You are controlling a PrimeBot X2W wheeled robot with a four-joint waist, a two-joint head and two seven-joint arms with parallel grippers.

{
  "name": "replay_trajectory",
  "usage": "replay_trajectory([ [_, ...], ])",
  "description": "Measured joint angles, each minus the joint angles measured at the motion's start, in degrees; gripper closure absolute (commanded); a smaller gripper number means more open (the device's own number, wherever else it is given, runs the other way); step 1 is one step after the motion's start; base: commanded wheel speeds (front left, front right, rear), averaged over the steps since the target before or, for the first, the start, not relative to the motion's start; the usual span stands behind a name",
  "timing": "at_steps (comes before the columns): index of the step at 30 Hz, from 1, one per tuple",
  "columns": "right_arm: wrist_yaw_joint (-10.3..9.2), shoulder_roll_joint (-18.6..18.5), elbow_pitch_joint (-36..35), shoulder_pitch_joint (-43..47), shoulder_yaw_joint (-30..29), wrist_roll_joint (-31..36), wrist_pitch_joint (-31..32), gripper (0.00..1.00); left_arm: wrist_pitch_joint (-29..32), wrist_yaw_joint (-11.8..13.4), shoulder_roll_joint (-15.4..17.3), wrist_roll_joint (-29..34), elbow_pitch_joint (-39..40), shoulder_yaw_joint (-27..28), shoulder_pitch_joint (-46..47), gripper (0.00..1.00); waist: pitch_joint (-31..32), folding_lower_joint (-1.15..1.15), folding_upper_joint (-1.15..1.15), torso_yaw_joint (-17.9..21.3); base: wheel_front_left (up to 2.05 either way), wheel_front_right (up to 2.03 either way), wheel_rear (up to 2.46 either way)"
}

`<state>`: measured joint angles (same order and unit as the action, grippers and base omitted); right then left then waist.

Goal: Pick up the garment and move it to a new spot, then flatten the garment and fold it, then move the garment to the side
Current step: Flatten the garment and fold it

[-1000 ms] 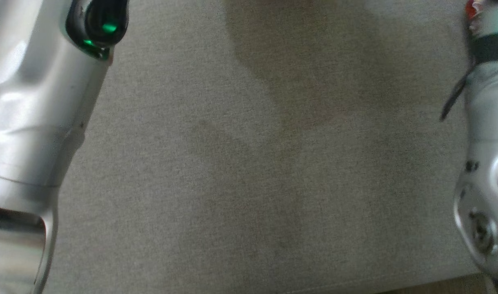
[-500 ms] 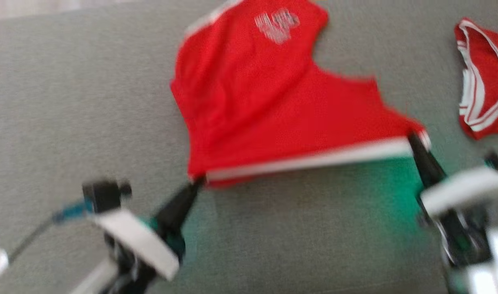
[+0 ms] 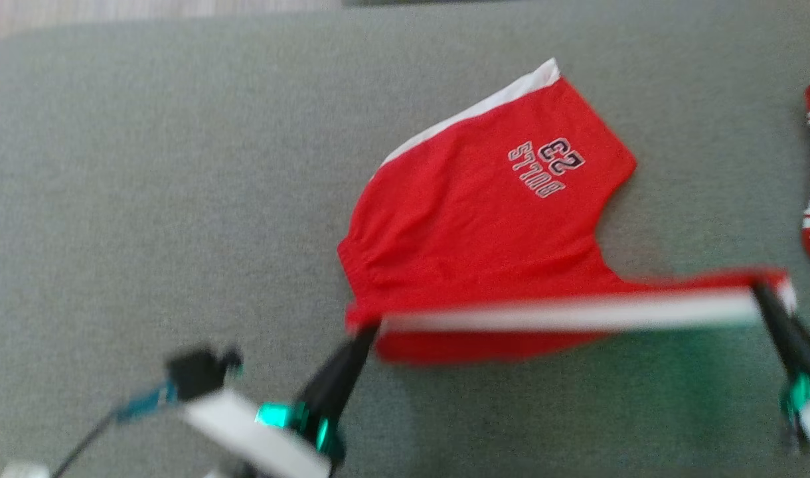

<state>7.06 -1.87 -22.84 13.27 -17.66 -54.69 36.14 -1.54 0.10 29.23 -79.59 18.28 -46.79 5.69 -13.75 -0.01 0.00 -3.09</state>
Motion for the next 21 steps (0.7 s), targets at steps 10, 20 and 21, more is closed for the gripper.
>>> replay_trajectory([
  [10, -0.01, -0.46, 30.96, -40.34, -2.71, 11.68, 7.91, 1.0, 3.49, 7.37, -9.17, -4.13, -10.57, 3.48, 16.19, 1.0, -5.37, 0.03, 0.0, -5.19, 0.0, 0.0, 0.0],
  [20, -0.01, -0.85, 47.27, -57.66, -6.81, 22.68, 9.87, 1.0, 3.39, 6.86, -19.16, -2.52, -24.02, 1.47, 24.9, 1.0, -9.85, 0.02, 0.0, -11.94, 0.0, 0.0, 0.0],
  [21, -0.01, -0.85, 47.97, -58.29, -6.49, 23.17, 10.05, 1.0, 3.39, 6.57, -19.42, -2.52, -24.71, 1.48, 25.21, 1.0, -10.24, 0.02, 0.0, -12.22, 0.0, 0.0, 0.0],
])
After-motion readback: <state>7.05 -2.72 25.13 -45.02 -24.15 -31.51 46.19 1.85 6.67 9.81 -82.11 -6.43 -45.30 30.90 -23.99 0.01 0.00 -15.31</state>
